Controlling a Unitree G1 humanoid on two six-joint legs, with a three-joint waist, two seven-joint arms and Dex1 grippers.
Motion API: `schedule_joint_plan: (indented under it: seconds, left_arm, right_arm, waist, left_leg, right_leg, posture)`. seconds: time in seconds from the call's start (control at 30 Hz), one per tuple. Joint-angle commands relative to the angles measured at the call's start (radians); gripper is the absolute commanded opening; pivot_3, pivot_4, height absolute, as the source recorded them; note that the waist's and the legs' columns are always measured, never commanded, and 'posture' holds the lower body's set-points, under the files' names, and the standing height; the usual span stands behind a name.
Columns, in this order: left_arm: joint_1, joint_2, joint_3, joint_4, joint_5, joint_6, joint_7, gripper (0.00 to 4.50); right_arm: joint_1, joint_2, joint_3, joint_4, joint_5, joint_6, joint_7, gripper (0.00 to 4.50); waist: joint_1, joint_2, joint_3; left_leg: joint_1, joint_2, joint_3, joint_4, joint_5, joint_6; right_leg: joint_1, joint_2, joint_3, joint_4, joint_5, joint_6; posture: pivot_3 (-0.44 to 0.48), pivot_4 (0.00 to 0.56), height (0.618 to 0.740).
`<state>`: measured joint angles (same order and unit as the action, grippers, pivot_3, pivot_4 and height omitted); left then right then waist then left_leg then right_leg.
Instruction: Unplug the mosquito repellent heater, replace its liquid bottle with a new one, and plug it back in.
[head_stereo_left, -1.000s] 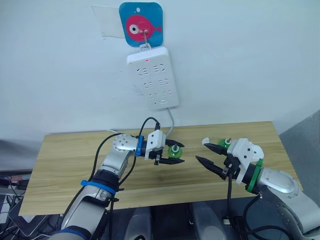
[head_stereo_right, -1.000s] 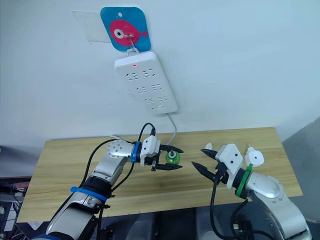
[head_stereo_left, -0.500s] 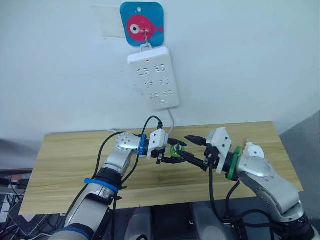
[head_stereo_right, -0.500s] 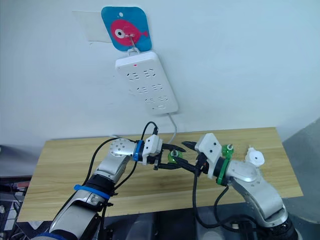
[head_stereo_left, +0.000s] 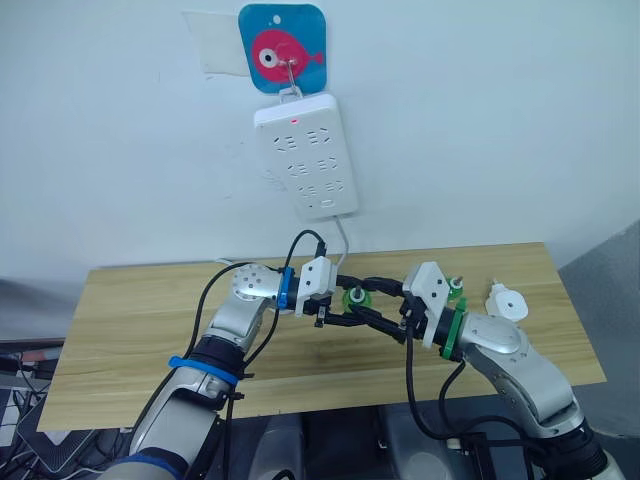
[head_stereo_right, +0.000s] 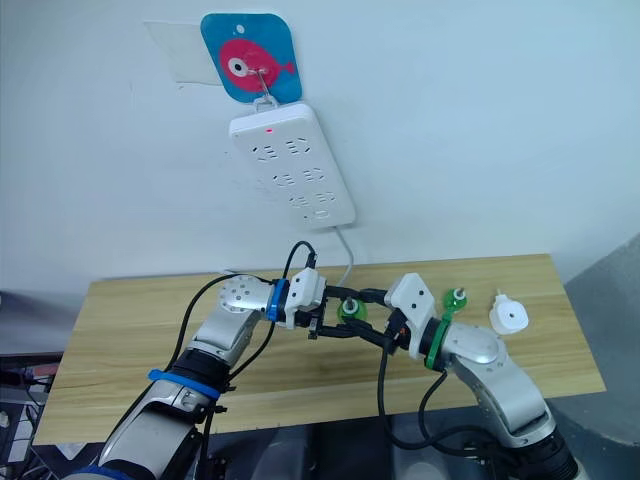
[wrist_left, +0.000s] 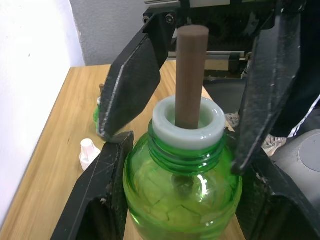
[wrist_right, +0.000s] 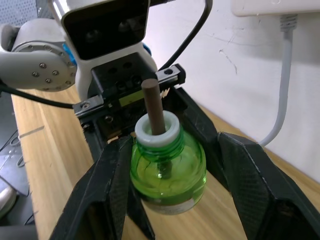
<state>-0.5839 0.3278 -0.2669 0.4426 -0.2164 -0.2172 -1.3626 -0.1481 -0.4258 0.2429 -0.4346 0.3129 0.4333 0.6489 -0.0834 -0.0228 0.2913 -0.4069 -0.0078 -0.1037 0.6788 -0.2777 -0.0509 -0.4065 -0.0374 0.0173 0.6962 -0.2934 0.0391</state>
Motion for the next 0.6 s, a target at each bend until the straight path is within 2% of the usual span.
schedule_joint_plan:
  seconds: [0.03,0.1,0.13,0.4,0.47,0.6]
  left_arm:
    - [-0.005,-0.015,0.013,-0.034,-0.025,-0.003,-0.003,2.27]
    - [-0.006,-0.016,0.014,-0.035,-0.026,0.0,-0.003,2.27]
    - [-0.006,-0.017,0.015,-0.036,-0.026,0.002,-0.003,2.27]
    - [0.0,-0.022,0.026,-0.05,-0.049,0.046,-0.008,2.27]
    - [0.002,-0.019,0.029,-0.059,-0.058,0.07,-0.014,3.0]
    - [0.007,-0.014,0.047,-0.082,-0.077,0.082,-0.005,4.14]
  right_arm:
    - [0.003,0.007,0.016,-0.008,-0.012,-0.025,0.007,1.57]
    - [0.003,0.009,0.018,-0.008,-0.018,-0.032,0.009,0.97]
    - [0.003,0.011,0.019,-0.009,-0.022,-0.037,0.01,0.85]
    - [0.014,0.014,-0.015,-0.044,0.008,-0.033,0.004,0.85]
    - [0.023,0.015,-0.037,-0.061,0.023,-0.017,-0.007,0.85]
    - [0.067,0.016,-0.141,-0.128,0.098,0.057,-0.059,0.85]
  waist:
    - [0.0,0.0,0.0]
    - [0.0,0.0,0.0]
    - [0.0,0.0,0.0]
    - [0.0,0.0,0.0]
    - [0.0,0.0,0.0]
    - [0.0,0.0,0.0]
  left_leg:
    - [0.0,0.0,0.0,0.0,0.0,0.0]
    - [0.0,0.0,0.0,0.0,0.0,0.0]
    - [0.0,0.0,0.0,0.0,0.0,0.0]
    - [0.0,0.0,0.0,0.0,0.0,0.0]
    - [0.0,0.0,0.0,0.0,0.0,0.0]
    - [0.0,0.0,-0.001,0.0,0.0,0.0]
  right_leg:
    - [0.0,0.0,0.0,0.0,0.0,0.0]
    - [0.0,0.0,0.0,0.0,0.0,0.0]
    - [0.0,0.0,0.0,0.0,0.0,0.0]
    - [0.0,0.0,0.0,0.0,0.0,0.0]
    - [0.0,0.0,0.0,0.0,0.0,0.0]
    - [0.0,0.0,0.0,0.0,0.0,0.0]
  posture:
    - [-0.078,0.251,0.74]
    - [-0.078,0.253,0.74]
    - [-0.078,0.253,0.74]
    - [-0.08,0.255,0.74]
    - [-0.083,0.257,0.74]
    - [-0.082,0.26,0.74]
